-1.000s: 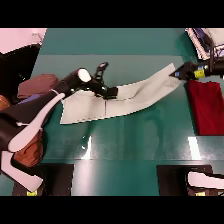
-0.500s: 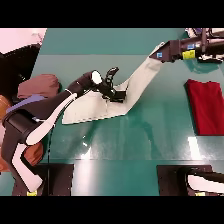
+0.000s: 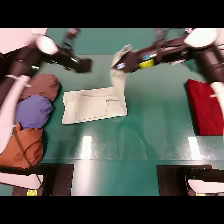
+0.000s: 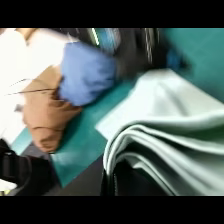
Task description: Fold the shirts.
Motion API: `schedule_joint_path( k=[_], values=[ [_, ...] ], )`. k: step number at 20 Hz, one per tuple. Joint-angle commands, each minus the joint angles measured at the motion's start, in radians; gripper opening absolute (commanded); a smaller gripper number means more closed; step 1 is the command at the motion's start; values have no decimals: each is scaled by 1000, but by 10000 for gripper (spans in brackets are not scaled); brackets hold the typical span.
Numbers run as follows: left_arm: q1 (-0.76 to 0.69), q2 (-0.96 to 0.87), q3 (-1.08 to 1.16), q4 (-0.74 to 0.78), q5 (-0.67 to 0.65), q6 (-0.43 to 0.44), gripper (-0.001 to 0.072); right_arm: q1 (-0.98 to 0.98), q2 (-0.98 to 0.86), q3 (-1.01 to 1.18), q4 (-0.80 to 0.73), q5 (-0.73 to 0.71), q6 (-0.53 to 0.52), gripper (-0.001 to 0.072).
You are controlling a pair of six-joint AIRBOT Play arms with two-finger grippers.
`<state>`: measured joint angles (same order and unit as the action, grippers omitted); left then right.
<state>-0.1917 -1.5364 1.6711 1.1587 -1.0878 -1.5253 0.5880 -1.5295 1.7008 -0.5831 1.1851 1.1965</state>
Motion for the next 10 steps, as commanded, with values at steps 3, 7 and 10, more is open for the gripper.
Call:
schedule_joint_path(
  k=[3,7,10],
  values=[
    [235,225,5,93,-58,16,24,270,-240,53,102,-234,-159,310],
    [309,272,5,92,-113,15,24,303,-382,245,-16,-107,-131,505],
    [311,272,5,92,-163,26,24,223,-365,245,-204,23,10,481]
  ],
)
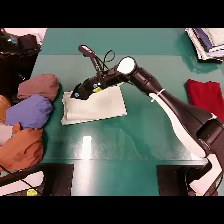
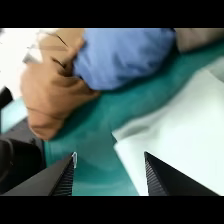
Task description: Fold the shirts.
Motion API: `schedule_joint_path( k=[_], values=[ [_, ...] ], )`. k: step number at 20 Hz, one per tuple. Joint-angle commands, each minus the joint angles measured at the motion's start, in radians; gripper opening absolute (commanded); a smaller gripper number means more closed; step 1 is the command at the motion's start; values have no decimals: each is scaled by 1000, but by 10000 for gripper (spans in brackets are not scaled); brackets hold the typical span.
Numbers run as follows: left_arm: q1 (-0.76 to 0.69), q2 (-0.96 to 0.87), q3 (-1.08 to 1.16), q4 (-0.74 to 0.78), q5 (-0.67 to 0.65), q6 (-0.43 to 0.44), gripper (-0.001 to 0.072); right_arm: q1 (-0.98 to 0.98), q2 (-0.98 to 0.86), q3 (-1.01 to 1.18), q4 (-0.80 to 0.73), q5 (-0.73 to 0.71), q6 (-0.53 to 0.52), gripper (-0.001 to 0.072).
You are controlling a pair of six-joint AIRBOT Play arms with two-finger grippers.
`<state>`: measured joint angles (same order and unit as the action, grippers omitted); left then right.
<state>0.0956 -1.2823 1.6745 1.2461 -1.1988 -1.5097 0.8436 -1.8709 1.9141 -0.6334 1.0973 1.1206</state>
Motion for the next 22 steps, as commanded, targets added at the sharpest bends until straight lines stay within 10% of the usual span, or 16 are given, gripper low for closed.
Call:
schedule_joint_path(
  k=[1,7,9,19,22],
  values=[
    [23,18,1,2,-60,18,24,-73,-1,-10,-165,138,89,481],
    [23,17,1,-9,-77,18,24,-392,209,-447,-178,116,155,483],
    [23,16,1,-30,-76,19,24,-482,234,-557,-158,96,155,656],
    [20,14,0,-50,-73,26,25,-340,-66,-420,113,72,153,605],
    [20,14,-3,-53,-77,26,24,-277,-159,-291,165,72,153,478]
  ],
)
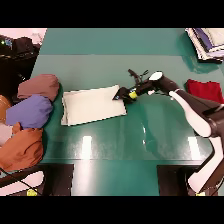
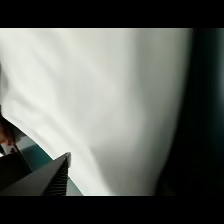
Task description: Fold the shirts.
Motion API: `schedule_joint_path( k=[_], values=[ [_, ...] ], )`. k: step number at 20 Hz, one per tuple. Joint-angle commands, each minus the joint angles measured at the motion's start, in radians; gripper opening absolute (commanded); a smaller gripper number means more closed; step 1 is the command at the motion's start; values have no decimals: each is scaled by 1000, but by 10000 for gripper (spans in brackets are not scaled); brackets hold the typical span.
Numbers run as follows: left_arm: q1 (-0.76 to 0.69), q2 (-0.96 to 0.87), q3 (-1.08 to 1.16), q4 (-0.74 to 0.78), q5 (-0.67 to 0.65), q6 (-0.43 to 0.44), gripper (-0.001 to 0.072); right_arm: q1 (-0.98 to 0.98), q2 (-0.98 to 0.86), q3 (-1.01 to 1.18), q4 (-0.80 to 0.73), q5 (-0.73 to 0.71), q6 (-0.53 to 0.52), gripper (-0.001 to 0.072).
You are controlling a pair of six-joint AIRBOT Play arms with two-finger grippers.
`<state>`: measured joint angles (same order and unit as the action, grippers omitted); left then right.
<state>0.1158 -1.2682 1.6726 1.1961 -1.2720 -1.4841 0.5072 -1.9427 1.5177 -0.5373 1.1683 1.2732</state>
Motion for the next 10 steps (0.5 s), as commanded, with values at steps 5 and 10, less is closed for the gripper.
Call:
schedule_joint_path(
  k=[5,10],
  values=[
    [-29,0,-1,-3,-4,-1,23,65,-102,229,63,-16,-37,25],
    [-180,0,-1,-3,37,-1,23,-108,43,246,-36,-6,-16,19]
  ],
)
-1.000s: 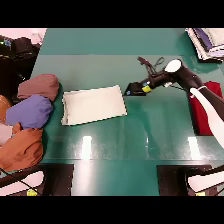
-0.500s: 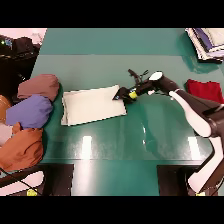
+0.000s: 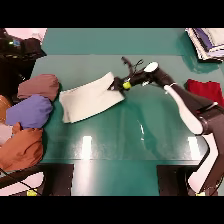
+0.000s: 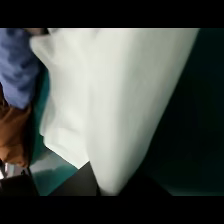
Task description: Fold the shirts.
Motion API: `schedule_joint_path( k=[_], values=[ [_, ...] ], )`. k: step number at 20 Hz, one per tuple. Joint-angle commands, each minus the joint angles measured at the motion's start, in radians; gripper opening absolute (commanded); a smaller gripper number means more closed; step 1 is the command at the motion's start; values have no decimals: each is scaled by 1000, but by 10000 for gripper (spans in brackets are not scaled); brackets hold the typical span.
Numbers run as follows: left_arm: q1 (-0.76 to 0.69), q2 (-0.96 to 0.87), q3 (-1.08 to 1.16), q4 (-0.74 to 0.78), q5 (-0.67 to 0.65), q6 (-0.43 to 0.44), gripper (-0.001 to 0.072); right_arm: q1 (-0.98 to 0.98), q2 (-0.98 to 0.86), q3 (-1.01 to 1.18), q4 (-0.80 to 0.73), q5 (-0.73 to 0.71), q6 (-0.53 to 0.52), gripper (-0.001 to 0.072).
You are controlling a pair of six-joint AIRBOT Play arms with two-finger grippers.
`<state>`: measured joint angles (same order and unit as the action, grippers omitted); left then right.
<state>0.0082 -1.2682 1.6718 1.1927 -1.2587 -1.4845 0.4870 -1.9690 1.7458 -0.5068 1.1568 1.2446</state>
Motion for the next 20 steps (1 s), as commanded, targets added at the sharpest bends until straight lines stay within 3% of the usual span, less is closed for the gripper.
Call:
schedule_joint_path(
  k=[1,7,13,20],
  values=[
    [-100,0,0,0,26,0,24,-149,112,18,-117,15,35,19],
    [-192,0,0,0,33,-8,24,-568,329,16,-399,32,173,20],
    [-191,0,0,-21,55,-40,24,-923,357,16,-410,20,220,19],
    [-191,0,0,-22,63,-61,24,-1021,373,43,-402,-5,224,20]
  ],
)
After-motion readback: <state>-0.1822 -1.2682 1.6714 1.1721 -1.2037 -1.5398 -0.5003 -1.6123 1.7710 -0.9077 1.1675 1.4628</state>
